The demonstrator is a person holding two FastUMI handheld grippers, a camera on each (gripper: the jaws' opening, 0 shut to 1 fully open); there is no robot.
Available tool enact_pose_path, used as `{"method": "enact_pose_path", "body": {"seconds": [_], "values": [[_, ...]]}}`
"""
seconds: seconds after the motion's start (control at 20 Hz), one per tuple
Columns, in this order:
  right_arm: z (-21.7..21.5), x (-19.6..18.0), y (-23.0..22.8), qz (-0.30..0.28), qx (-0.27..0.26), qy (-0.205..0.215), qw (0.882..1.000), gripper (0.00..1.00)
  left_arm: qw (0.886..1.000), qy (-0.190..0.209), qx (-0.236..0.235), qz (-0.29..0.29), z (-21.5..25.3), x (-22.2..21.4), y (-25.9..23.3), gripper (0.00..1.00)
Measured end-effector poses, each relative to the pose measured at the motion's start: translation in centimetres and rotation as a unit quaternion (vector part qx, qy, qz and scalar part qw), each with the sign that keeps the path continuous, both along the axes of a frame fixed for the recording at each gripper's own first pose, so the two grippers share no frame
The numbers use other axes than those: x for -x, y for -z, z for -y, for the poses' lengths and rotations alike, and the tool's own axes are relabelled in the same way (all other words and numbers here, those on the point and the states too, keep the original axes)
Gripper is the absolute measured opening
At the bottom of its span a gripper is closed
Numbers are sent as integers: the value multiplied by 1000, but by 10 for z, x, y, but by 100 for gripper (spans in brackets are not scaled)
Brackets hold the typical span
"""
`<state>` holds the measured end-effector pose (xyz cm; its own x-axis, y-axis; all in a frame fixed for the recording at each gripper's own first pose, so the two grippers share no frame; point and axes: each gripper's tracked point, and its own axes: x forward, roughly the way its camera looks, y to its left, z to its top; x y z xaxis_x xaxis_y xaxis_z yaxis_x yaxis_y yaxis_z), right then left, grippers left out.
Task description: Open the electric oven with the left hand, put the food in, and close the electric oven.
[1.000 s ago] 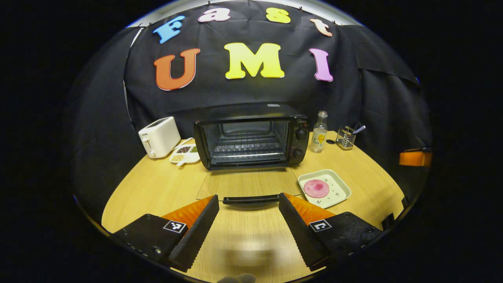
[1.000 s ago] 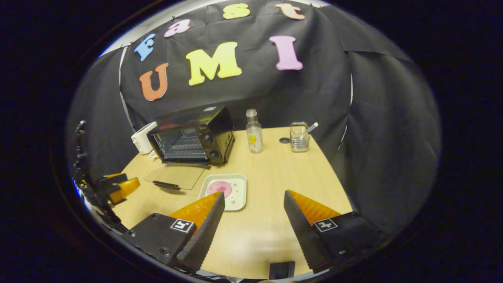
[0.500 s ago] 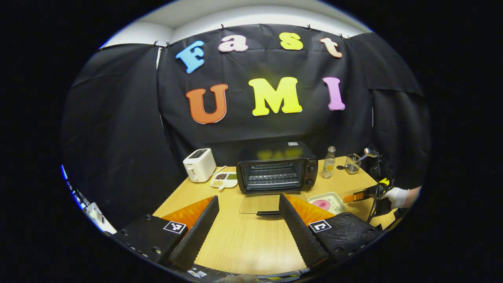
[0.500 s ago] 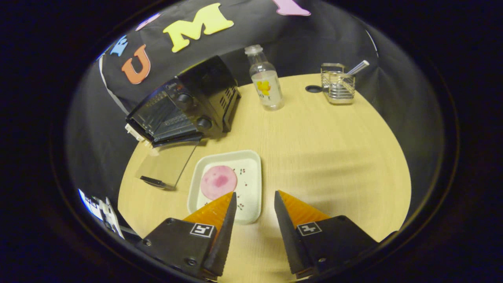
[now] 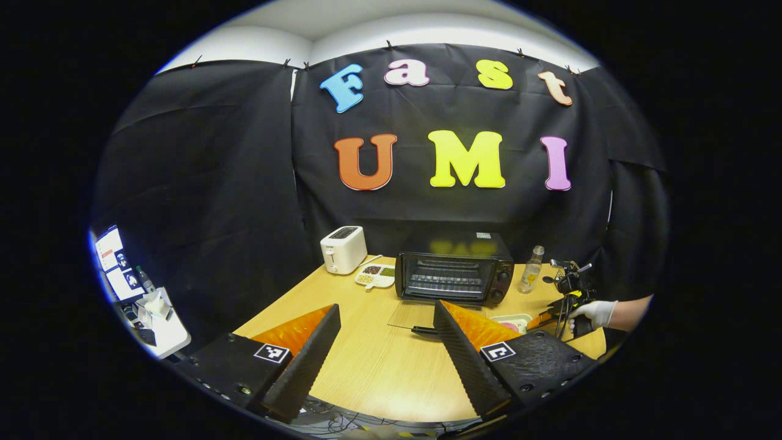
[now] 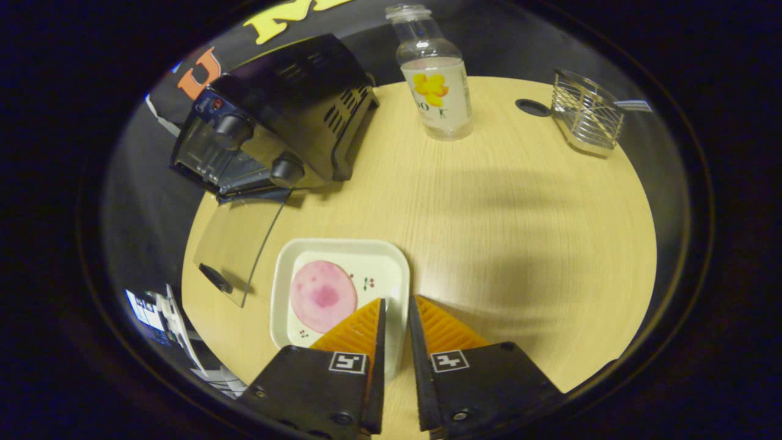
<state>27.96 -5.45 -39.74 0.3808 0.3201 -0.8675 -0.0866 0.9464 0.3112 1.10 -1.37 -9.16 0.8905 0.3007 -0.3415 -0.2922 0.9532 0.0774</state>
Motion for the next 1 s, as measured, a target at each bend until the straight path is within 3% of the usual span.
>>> {"method": "enact_pose_path", "body": {"seconds": [0.1, 0.25, 0.4, 0.65, 1.0], "values": [[2, -1, 0, -24, -11, 1, 1000, 10, 1000, 1, -1, 4, 4, -5, 1, 98], [2, -2, -2, -56, -77, 14, 995, 4, 1000, 0, 4, 17, 9, -13, 2, 98], [-1, 3, -2, -77, -162, 40, 983, 4, 1000, 1, 10, 22, 13, -16, 3, 98], [-8, 11, -5, -73, -283, 135, 947, 4, 999, 15, 11, 30, 13, -24, -8, 98], [11, 5, -21, 7, -306, 256, 917, 4, 997, 55, 17, 44, 6, -50, -12, 98]]}}
